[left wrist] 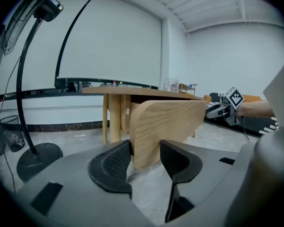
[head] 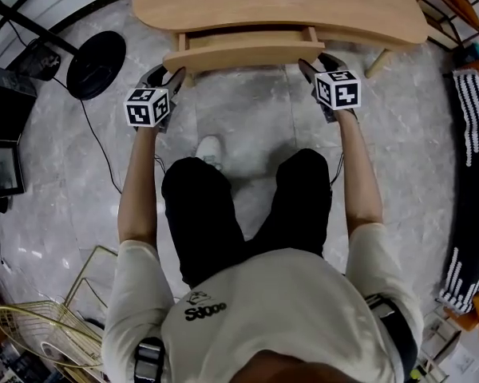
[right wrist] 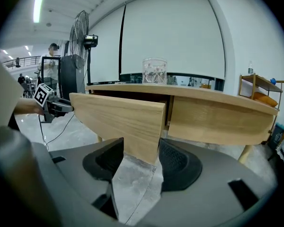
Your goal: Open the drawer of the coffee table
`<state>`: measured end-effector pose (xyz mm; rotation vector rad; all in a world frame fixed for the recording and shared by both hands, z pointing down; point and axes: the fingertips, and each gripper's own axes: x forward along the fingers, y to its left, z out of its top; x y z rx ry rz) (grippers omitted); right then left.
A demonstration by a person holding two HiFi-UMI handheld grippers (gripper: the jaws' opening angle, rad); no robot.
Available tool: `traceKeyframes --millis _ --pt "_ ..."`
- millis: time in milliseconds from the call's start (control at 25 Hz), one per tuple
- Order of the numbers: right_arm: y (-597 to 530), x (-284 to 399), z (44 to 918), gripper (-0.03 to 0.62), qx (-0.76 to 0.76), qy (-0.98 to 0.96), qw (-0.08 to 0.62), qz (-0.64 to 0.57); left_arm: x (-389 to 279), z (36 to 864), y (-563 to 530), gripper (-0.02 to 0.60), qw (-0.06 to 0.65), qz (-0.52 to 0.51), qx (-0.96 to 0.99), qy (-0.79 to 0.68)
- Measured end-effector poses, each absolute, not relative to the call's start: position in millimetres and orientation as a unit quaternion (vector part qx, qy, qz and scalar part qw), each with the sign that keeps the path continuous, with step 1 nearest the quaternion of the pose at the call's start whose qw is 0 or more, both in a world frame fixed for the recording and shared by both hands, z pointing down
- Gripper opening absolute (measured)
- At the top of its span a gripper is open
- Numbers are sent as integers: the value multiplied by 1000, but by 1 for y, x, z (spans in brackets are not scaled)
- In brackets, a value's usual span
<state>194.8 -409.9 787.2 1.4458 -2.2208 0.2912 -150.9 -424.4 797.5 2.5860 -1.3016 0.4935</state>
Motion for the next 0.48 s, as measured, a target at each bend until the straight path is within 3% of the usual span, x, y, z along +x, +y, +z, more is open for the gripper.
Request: traceKeyframes --millis 480 --pt "-369 200 791 229 509 -819 239 114 -147 799 -381 202 120 171 880 -428"
